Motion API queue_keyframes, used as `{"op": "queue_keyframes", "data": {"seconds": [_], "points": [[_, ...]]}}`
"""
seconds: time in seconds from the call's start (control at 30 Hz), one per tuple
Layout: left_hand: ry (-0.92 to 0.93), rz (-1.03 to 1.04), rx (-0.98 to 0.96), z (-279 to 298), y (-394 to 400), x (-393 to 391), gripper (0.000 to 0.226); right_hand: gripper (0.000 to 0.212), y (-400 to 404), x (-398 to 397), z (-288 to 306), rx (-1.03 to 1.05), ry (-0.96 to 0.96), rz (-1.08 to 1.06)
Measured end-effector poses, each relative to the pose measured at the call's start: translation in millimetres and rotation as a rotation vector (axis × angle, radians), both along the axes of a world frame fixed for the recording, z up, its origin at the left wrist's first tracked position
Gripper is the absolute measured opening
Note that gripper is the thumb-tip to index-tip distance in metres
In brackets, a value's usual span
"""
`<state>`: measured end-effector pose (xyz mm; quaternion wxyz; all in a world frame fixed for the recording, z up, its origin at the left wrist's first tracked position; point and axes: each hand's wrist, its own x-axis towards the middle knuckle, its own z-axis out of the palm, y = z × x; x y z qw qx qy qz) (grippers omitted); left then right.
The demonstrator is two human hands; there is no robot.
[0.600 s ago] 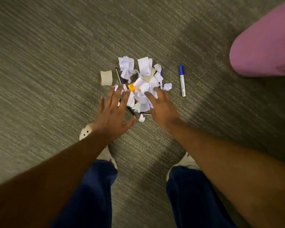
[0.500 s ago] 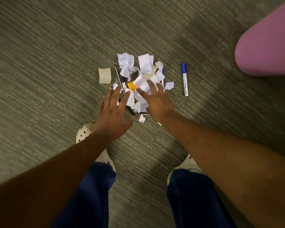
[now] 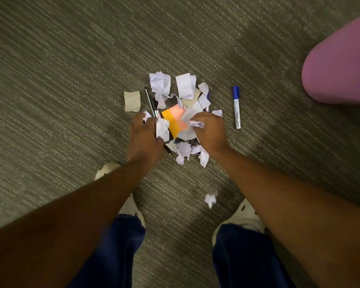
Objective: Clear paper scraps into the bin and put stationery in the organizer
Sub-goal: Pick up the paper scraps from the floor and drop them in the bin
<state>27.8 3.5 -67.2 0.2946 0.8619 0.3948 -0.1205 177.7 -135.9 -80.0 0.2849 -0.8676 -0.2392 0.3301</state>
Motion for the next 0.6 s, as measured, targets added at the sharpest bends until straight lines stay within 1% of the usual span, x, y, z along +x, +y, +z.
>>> {"op": "queue_keyframes", "data": {"seconds": [0.07,0.17,0.23,0.27,0.3,0.33,0.43,0.5,0.6], "points": [[-0.024,0.144,0.065,-8.0,18.7,11.8,0.057,0.027,-2.2,-0.9,6.2,0.066,0.086,-0.219],[0.009,0.418,0.045,-25.1,55.5,33.5,0.084,0.027,-1.4,-1.9,10.8,0.161,0.283,-0.450],[0.085,0.467,0.000,-39.5,76.7,42.7,0.103,0.029,-2.7,-4.2,12.9,0.206,0.362,-0.566],[0.131,0.448,-0.016,-46.5,85.4,44.9,0.105,0.026,-4.2,-6.8,14.0,0.221,0.391,-0.608],[0.169,0.422,-0.020,-52.7,93.1,46.4,0.102,0.020,-6.9,-9.6,14.3,0.242,0.428,-0.646],[0.186,0.399,-0.017,-58.1,100.6,47.3,0.094,0.017,-9.8,-12.0,15.1,0.259,0.470,-0.686],[0.164,0.414,-0.002,-64.6,116.8,49.5,0.062,0.016,-18.8,-19.5,18.3,0.298,0.580,-0.795],[0.122,0.448,0.001,-61.8,115.8,51.1,0.046,0.014,-23.1,-21.9,22.7,0.313,0.650,-0.867],[-0.016,0.488,-0.020,-46.7,93.8,56.4,0.033,0.015,-28.2,-19.3,31.2,0.367,0.804,-0.997]]}}
